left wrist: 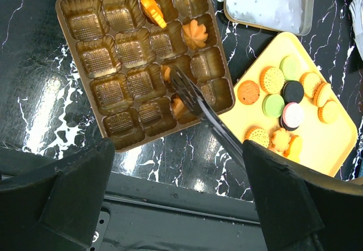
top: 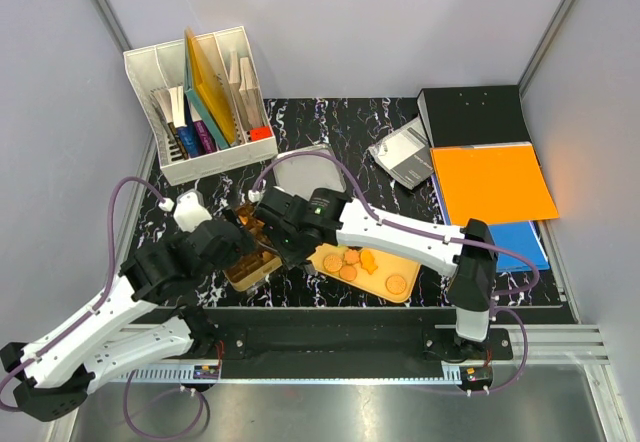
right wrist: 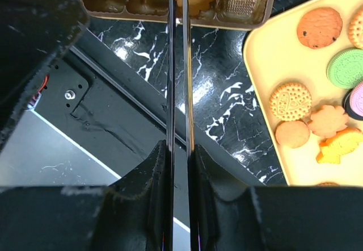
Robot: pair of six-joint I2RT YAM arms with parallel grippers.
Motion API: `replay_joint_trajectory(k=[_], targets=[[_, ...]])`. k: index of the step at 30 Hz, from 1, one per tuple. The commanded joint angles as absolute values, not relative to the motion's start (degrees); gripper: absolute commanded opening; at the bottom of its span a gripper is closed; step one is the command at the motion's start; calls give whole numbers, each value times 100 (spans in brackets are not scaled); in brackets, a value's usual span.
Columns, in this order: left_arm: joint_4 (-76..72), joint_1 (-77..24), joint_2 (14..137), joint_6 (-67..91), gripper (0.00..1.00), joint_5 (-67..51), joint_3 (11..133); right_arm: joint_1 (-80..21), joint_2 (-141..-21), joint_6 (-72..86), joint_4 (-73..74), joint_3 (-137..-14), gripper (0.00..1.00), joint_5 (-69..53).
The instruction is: Pack the cookies
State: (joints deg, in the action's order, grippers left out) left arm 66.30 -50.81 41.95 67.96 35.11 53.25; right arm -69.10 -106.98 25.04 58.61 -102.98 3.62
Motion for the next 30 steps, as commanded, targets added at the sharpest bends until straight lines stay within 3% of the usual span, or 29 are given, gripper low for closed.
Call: replay_joint_trajectory(k=[1,5,12,22,30], targets=[[6495,-5045,4140,6768,99,3612,5405,-6917,-10407,2443,5616,-10450,24,411],[6434,-5019,4175,6724,99,3630,5432,-6830,-10003,2654,5660,-10380,24,1237],[6258,-5010,4306,6566,99,3551,5458,-6031,-9229,2847,5783,-9889,24,1582],[5960,-4983,4746,6170,99,3279,5564,-3078,-7911,2804,5520,-8053,16,1925],[5687,-4869,5123,5784,99,3015,5677,-1390,-8015,2979,4844,-6997,11,660]])
